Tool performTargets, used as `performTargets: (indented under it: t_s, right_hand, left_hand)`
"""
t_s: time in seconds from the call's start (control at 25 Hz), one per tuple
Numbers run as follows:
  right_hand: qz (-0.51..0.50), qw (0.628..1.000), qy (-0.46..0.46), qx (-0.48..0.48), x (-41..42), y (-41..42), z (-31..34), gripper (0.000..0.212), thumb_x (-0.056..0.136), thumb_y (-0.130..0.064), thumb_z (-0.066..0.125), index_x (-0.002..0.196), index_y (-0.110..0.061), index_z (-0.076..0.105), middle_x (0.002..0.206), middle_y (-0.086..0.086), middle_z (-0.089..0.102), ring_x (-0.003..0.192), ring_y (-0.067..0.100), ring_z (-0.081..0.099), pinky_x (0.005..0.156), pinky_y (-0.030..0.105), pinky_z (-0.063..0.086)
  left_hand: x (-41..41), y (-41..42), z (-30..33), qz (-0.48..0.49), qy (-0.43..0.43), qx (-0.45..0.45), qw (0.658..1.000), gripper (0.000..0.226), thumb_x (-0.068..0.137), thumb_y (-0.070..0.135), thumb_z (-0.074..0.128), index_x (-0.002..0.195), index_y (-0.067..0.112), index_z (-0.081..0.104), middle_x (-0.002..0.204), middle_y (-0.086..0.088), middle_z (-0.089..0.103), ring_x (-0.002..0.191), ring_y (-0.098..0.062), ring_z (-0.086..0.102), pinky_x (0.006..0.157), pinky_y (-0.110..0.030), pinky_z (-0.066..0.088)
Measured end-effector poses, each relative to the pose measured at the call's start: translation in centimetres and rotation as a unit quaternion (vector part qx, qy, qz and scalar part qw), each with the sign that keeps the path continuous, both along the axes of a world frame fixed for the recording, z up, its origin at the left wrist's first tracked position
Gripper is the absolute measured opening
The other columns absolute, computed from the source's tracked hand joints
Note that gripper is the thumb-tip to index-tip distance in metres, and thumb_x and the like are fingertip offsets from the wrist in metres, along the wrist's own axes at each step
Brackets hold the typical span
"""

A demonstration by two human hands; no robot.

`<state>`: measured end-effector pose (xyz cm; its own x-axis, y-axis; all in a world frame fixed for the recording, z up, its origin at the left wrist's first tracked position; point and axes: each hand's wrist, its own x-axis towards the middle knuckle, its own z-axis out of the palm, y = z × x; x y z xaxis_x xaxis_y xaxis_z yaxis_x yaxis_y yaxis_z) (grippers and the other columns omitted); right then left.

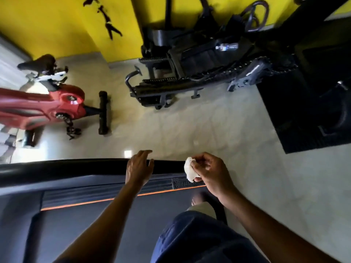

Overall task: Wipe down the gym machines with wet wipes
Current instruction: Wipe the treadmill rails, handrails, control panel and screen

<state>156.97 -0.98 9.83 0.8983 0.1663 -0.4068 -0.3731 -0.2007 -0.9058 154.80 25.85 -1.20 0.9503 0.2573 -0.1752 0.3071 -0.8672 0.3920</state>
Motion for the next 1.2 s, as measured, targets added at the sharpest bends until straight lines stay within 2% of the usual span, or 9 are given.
performTargets:
  t_s: [0.16, 0.28, 0.4, 0.48, 0.68, 0.8, 0.88, 1.04, 1.2]
  right_hand:
    - [0.079, 0.996, -0.031, -0.009, 7.8, 0.2, 0.2, 0.014, 0.094, -0.010, 0.072, 0.088, -0.023, 0.073, 0.076, -0.003, 0.071, 0.067, 0.016, 0.070, 0.055, 0.035, 0.059]
    - [0.173, 0.983, -0.063, -0.007, 11.6, 1.6, -0.8, 0.009, 0.094, -0.012, 0.071, 0.093, -0.020, 0.075, 0.081, -0.001, 0.072, 0.071, 0.017, 0.072, 0.055, 0.031, 0.059]
    - [0.352, 0.927, -0.127, -0.029, 14.2, 2.0, -4.1, 0.002, 0.095, -0.014, 0.071, 0.093, -0.015, 0.071, 0.068, -0.011, 0.069, 0.056, 0.002, 0.064, 0.054, 0.014, 0.050]
    - [0.429, 0.888, -0.166, -0.028, 16.1, 2.5, -7.7, 0.005, 0.096, -0.017, 0.070, 0.091, -0.016, 0.069, 0.063, -0.019, 0.066, 0.051, 0.001, 0.061, 0.052, 0.013, 0.045]
    - [0.444, 0.867, -0.216, 0.070, 19.0, 0.2, -18.5, 0.003, 0.095, -0.017, 0.072, 0.094, -0.014, 0.074, 0.072, -0.007, 0.073, 0.063, 0.010, 0.069, 0.055, 0.019, 0.052]
    - [0.441, 0.878, -0.180, 0.046, 21.9, -4.9, -20.3, 0.008, 0.094, -0.015, 0.072, 0.090, -0.022, 0.074, 0.079, -0.007, 0.076, 0.071, 0.016, 0.073, 0.059, 0.037, 0.062]
    - [0.490, 0.851, -0.187, 0.018, 24.0, -6.8, -19.6, 0.013, 0.093, -0.016, 0.072, 0.088, -0.027, 0.074, 0.078, -0.008, 0.076, 0.069, 0.014, 0.074, 0.061, 0.033, 0.061]
    - [0.524, 0.829, -0.192, 0.037, 26.4, -3.5, -18.5, 0.011, 0.093, -0.017, 0.072, 0.091, -0.028, 0.075, 0.080, -0.010, 0.076, 0.071, 0.007, 0.073, 0.060, 0.022, 0.057]
    - [0.585, 0.790, -0.162, 0.088, 25.4, 2.1, -18.5, 0.007, 0.094, -0.020, 0.071, 0.093, -0.025, 0.075, 0.082, -0.008, 0.077, 0.070, 0.012, 0.073, 0.063, 0.036, 0.063]
  left_hand:
    - [1.7, 0.8, 0.6, 0.088, -0.045, 0.129, 0.987, 0.032, 0.092, 0.030, 0.069, 0.123, 0.024, 0.068, 0.127, 0.001, 0.068, 0.121, -0.029, 0.060, 0.121, -0.056, 0.024]
    - [1.8, 3.8, -0.2, 0.204, -0.046, 0.177, 0.962, 0.036, 0.096, 0.047, 0.061, 0.123, 0.023, 0.068, 0.129, 0.000, 0.066, 0.129, -0.027, 0.053, 0.123, -0.055, 0.005]
    - [0.5, 3.9, -4.0, 0.232, -0.036, 0.238, 0.942, 0.046, 0.100, 0.054, 0.045, 0.107, 0.019, 0.074, 0.109, -0.003, 0.071, 0.120, -0.025, 0.058, 0.126, -0.053, 0.011]
    - [0.3, 2.5, -7.6, 0.236, -0.030, 0.306, 0.922, 0.042, 0.100, 0.052, 0.047, 0.099, 0.020, 0.075, 0.103, 0.001, 0.071, 0.125, -0.024, 0.054, 0.125, -0.054, 0.011]
    - [1.4, 1.0, -13.2, 0.303, -0.193, 0.448, 0.818, 0.022, 0.095, 0.028, 0.055, 0.087, 0.018, 0.073, 0.103, -0.003, 0.074, 0.132, -0.028, 0.055, 0.120, -0.056, 0.025]
    - [2.0, -2.2, -16.2, 0.352, -0.204, 0.459, 0.790, 0.018, 0.094, 0.022, 0.057, 0.101, 0.016, 0.073, 0.140, -0.005, 0.063, 0.148, -0.034, 0.038, 0.121, -0.066, 0.018]
    - [3.1, -3.3, -16.6, 0.387, -0.188, 0.445, 0.785, 0.029, 0.095, 0.020, 0.053, 0.116, 0.012, 0.073, 0.153, -0.006, 0.053, 0.152, -0.035, 0.031, 0.122, -0.066, 0.012]
    - [2.9, -2.6, -17.2, 0.404, -0.197, 0.461, 0.765, 0.040, 0.094, 0.017, 0.055, 0.132, 0.010, 0.067, 0.156, -0.005, 0.050, 0.152, -0.034, 0.032, 0.122, -0.067, 0.012]
    - [3.1, -2.9, -17.3, 0.418, -0.180, 0.463, 0.761, 0.047, 0.096, 0.021, 0.048, 0.139, 0.013, 0.063, 0.159, -0.002, 0.047, 0.153, -0.031, 0.031, 0.121, -0.067, 0.015]
